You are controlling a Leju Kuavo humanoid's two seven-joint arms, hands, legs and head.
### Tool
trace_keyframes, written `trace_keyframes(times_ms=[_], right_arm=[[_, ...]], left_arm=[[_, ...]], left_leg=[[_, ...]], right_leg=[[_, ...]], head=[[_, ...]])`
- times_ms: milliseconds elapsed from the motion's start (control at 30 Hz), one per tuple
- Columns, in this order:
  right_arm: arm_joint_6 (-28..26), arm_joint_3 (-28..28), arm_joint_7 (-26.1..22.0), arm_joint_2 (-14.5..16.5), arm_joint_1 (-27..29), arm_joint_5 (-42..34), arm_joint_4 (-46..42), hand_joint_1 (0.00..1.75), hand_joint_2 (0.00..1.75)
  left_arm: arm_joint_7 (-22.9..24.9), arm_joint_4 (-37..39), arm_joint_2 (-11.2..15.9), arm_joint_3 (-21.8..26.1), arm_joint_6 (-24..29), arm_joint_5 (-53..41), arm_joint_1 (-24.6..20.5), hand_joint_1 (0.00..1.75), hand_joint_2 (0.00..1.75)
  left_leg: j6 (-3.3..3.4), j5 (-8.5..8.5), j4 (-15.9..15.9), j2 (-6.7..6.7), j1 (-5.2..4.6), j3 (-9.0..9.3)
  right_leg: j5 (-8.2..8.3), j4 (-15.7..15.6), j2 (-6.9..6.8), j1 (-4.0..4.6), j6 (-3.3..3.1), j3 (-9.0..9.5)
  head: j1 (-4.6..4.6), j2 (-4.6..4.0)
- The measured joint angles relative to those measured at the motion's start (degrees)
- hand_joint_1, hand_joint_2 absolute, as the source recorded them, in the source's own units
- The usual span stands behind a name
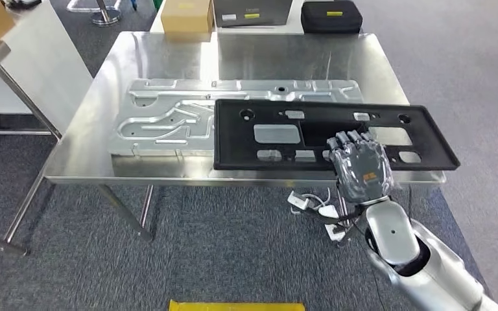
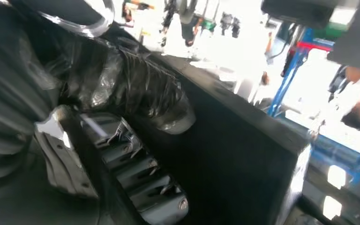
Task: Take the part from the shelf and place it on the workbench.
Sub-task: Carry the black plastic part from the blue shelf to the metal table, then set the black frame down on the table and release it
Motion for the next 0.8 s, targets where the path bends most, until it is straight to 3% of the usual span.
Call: trace_keyframes(times_ms=[67, 133, 200, 267, 300, 333, 367, 433, 467, 500, 533, 600, 667, 733, 767, 800], right_arm=[[0.21, 0.8, 0.13, 0.49, -0.84, -0.01, 0.31, 1.75, 1.75], [0.29, 1.27, 0.26, 0.95, -1.67, -0.01, 0.53, 1.75, 1.75], [0.62, 1.72, 0.31, 1.34, -2.28, -0.11, 0.77, 1.75, 1.75], [1.21, 2.32, 0.31, 1.67, -2.59, -0.45, 0.92, 1.75, 1.75], [1.52, 2.66, 0.31, 1.81, -2.67, -0.68, 0.97, 1.75, 1.75], [1.77, 2.94, 0.31, 1.95, -2.73, -0.88, 1.04, 1.75, 1.75], [1.96, 3.18, 0.31, 2.09, -2.81, -1.04, 1.1, 1.75, 1.75], [2.26, 3.68, 0.31, 2.32, -3.1, -1.41, 1.3, 1.75, 1.75], [2.39, 3.92, 0.33, 2.4, -3.34, -1.67, 1.38, 1.75, 1.75], [2.54, 4.14, 0.37, 2.45, -3.55, -1.97, 1.46, 1.75, 1.75], [2.68, 4.31, 0.4, 2.47, -3.75, -2.21, 1.51, 1.75, 1.75], [2.82, 4.5, 0.44, 2.49, -4.02, -2.49, 1.45, 1.75, 1.75], [2.93, 4.69, 0.45, 2.5, -4.43, -2.52, 1.41, 1.75, 1.75], [3.09, 4.92, 0.46, 2.49, -4.68, -2.55, 1.48, 1.75, 1.75], [3.16, 5.05, 0.44, 2.49, -4.67, -2.58, 1.55, 1.75, 1.75], [3.24, 5.2, 0.43, 2.49, -4.64, -2.64, 1.62, 1.75, 1.75]], left_arm=[[0.03, -0.04, -0.04, 0.0, 0.09, -0.02, -0.13, 0.0, 0.0], [0.02, -0.06, -0.02, 0.01, 0.14, -0.02, -0.17, 0.0, 0.0], [-0.03, -0.06, -0.03, 0.01, 0.14, -0.03, -0.24, 0.0, 0.0], [-0.05, -0.06, -0.05, 0.01, 0.13, -0.03, -0.22, 0.0, 0.0], [-0.05, -0.07, -0.07, 0.01, 0.13, -0.04, -0.15, 0.0, 0.0], [-0.04, -0.07, -0.07, 0.01, 0.14, -0.05, -0.09, 0.0, 0.0], [-0.02, -0.06, -0.07, 0.02, 0.14, -0.07, 0.02, 0.0, 0.0], [-0.09, -0.04, -0.07, 0.03, 0.15, -0.15, 0.38, 0.0, 0.0], [-0.2, -0.02, -0.09, 0.04, 0.12, -0.22, 0.53, 0.0, 0.0], [-0.37, -0.02, -0.11, 0.05, 0.08, -0.31, 0.58, 0.0, 0.0], [-0.55, -0.02, -0.14, 0.07, 0.04, -0.38, 0.51, 0.0, 0.0], [-0.81, -0.06, -0.19, 0.11, 0.01, -0.45, 0.16, 0.0, 0.0], [-0.91, -0.09, -0.2, 0.22, 0.0, -0.46, -0.07, 0.0, 0.0], [-0.96, -0.09, -0.19, 0.37, -0.04, -0.45, -0.14, 0.0, 0.0], [-0.99, -0.09, -0.19, 0.43, -0.05, -0.45, -0.17, 0.0, 0.0], [-1.03, -0.09, -0.2, 0.51, -0.05, -0.44, -0.18, 0.0, 0.0]], left_leg=[[-0.63, -0.13, 0.54, 0.11, 0.03, 0.31], [-1.15, 0.18, 4.03, 0.39, 0.15, -1.07], [-1.65, -1.54, 10.63, 0.64, 0.38, -5.24], [-2.02, -4.94, 15.41, 0.78, 0.6, -9.75], [-2.12, -5.94, 15.65, 0.85, 0.72, -11.19], [-2.18, -5.63, 14.31, 0.91, 0.85, -11.95], [-2.2, -3.57, 11.68, 0.95, 0.97, -12.2], [-1.95, 4.36, 5.35, 1.03, 0.96, -12.33], [-1.69, 7.45, 3.47, 1.06, 0.83, -12.35], [-1.38, 9.27, 2.59, 1.09, 0.58, -12.44], [-1.09, 9.15, 2.65, 1.12, 0.3, -12.44], [-0.46, 9.0, 2.05, 1.14, 0.27, -11.77], [0.22, 8.72, 1.19, 1.17, 0.53, -10.87], [0.76, 8.21, 1.01, 1.16, 0.52, -10.25], [0.91, 7.92, 1.01, 1.14, 0.47, -9.96], [0.99, 7.6, 1.02, 1.09, 0.41, -9.61]], right_leg=[[-0.61, -0.36, 0.16, 0.04, -1.0, 1.11], [-1.32, -1.15, 0.16, -0.03, -1.88, 2.75], [-2.33, -1.68, 0.11, 0.0, -2.36, 4.39], [-3.65, -1.85, 0.14, 0.03, -2.41, 5.98], [-4.43, -1.87, 0.21, 0.03, -2.35, 6.94], [-5.27, -1.87, 0.28, 0.03, -2.24, 8.04], [-6.16, -1.87, 0.33, 0.03, -2.09, 9.21], [-7.89, -1.62, 0.47, 0.05, -1.56, 11.15], [-8.59, -1.4, 0.58, 0.08, -1.19, 11.61], [-9.07, -1.29, 0.69, 0.02, -0.82, 11.81], [-9.37, -1.34, 0.76, -0.08, -0.45, 11.89], [-10.12, -1.43, 0.65, -0.38, 0.2, 11.96], [-12.01, 2.27, 0.43, -0.44, 0.63, 10.17], [-14.19, 10.02, 0.35, -0.43, 0.83, 5.41], [-14.48, 13.15, 0.34, -0.47, 0.9, 2.98], [-13.76, 14.71, 0.34, -0.47, 0.9, 1.17]], head=[[-0.04, 0.01], [-0.05, 0.0], [-0.08, 0.0], [-0.09, 0.0], [-0.09, -0.01], [-0.09, 0.0], [-0.08, -0.01], [0.0, -0.01], [0.05, -0.01], [0.1, -0.01], [0.14, -0.01], [0.12, 0.0], [0.15, 0.0], [0.17, 0.0], [0.17, -0.01], [0.17, -0.01]])
